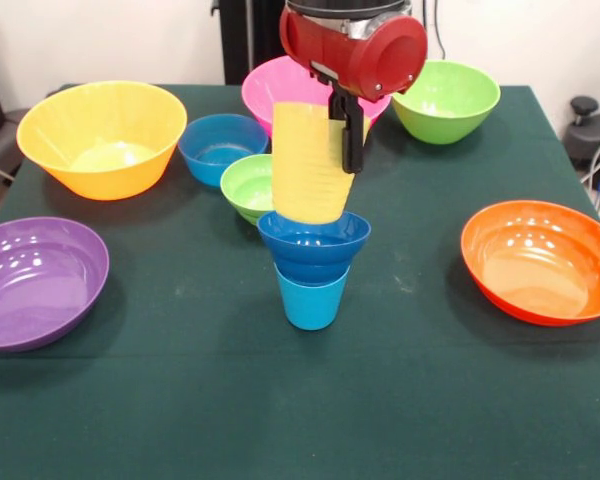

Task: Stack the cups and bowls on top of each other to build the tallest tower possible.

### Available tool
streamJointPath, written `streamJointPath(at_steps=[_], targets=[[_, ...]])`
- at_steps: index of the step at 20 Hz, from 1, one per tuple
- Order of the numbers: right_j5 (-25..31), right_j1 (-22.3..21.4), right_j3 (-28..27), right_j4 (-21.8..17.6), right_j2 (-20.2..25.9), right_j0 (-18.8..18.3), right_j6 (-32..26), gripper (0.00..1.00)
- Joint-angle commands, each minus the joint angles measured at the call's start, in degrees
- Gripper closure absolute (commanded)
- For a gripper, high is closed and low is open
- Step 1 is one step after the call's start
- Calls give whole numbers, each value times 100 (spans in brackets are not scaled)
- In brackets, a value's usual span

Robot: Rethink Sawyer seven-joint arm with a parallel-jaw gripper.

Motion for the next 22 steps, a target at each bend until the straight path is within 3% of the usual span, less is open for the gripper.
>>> streamJointPath(at_steps=[1,11,22], targets=[[-419,246,670,-396,431,35,-582,100],[-272,414,383,-342,426,-61,-567,100],[-443,310,614,-337,388,-23,-421,100]])
